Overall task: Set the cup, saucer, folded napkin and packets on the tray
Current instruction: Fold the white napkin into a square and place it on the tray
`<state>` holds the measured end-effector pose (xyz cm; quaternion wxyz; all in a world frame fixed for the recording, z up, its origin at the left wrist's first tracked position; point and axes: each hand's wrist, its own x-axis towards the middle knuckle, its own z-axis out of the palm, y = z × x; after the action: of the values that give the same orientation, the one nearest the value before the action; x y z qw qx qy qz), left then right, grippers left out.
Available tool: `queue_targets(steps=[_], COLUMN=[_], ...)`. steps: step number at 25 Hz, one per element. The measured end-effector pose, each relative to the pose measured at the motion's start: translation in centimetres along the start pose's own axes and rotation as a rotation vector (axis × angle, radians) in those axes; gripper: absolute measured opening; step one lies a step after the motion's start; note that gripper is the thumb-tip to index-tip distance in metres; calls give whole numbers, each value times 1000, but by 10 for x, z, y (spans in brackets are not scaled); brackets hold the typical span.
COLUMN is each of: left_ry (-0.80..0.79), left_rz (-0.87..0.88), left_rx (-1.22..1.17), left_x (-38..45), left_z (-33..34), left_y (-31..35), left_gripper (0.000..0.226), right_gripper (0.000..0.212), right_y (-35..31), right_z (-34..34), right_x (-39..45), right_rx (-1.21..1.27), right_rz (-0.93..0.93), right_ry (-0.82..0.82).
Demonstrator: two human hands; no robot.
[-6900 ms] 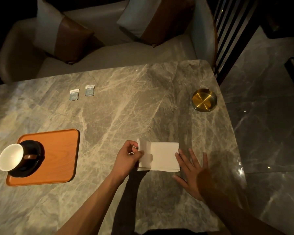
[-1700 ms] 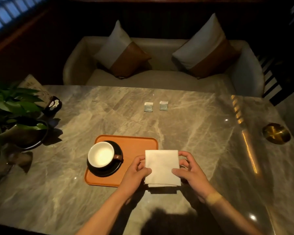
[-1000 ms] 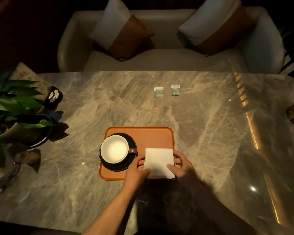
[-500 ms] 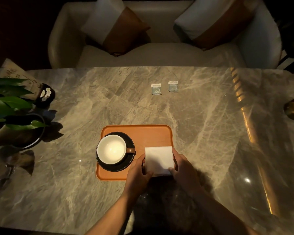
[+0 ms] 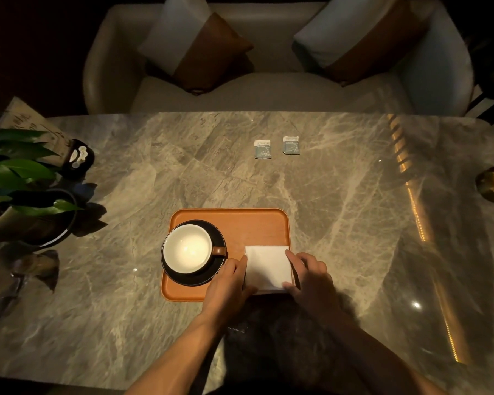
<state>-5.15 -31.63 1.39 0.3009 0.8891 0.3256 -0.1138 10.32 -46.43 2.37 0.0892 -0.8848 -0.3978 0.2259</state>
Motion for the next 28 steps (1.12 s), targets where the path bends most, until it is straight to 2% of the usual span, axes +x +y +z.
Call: queue_targets(steps=[4,7,9,14,16,22,28], left_ry=[-52,-8,27,29,14,19,25], left_rz=[19,5,66,145,161,191,213], left_rx=[79,127,205,249,265,262,268], left_x=[5,1,-3,-3,-3,-6,-10], left_z=[-1,0,3,3,1,0,4], left_y=[-2,-3,-4,-5,-7,-11,-19], left_gripper=[78,90,83,47,38,35,35], right_gripper=[74,72,70,63,55,46,47], right_y=[3,6,6,9,10,14,6], right_z=[-1,-2,-2,-2,-3,0,-2], right_x=[-6,-10,-13,-18,-15,-12,-30], right_rx=[-20,-13,-29,-46,-72,-110,-181], right_rz=[-68,-84,-105,-179,-224,-210,-273], right_ry=[31,76,99,130,90,-62,47])
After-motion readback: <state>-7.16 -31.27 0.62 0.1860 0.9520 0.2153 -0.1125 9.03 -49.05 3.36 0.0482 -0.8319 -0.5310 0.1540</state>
